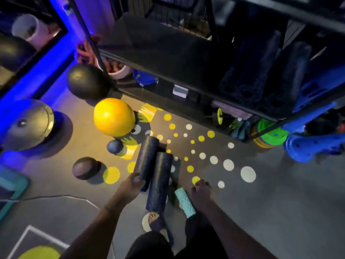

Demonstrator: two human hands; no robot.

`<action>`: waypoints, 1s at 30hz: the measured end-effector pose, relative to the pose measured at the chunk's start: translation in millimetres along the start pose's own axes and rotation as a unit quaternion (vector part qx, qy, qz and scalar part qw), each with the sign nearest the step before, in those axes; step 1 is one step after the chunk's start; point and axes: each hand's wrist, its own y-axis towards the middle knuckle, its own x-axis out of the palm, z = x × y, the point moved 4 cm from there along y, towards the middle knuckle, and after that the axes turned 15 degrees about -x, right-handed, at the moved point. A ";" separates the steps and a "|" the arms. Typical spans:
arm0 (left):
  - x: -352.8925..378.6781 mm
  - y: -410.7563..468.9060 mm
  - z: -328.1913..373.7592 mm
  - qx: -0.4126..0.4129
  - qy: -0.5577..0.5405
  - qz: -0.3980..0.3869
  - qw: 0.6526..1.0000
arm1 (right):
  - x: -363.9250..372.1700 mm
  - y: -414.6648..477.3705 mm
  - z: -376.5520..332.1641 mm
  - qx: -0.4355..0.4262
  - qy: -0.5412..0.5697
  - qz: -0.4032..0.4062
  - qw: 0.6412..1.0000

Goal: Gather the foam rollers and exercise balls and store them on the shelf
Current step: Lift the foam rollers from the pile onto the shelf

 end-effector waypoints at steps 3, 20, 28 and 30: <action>2.9 -7.0 1.2 0.013 -0.014 0.012 1.000 | 19.1 3.6 20.8 0.012 -0.001 -0.030 0.999; 2.3 155.7 -37.5 -0.109 -0.065 -0.027 0.992 | 189.1 114.9 37.5 0.144 0.070 -0.164 0.973; -7.3 366.2 -6.7 -0.034 0.025 -0.076 0.996 | 312.9 267.9 -22.5 0.209 0.148 -0.079 0.963; 9.6 402.6 -19.9 -0.065 0.006 -0.075 0.995 | 342.8 305.8 -26.4 0.198 0.164 -0.080 0.963</action>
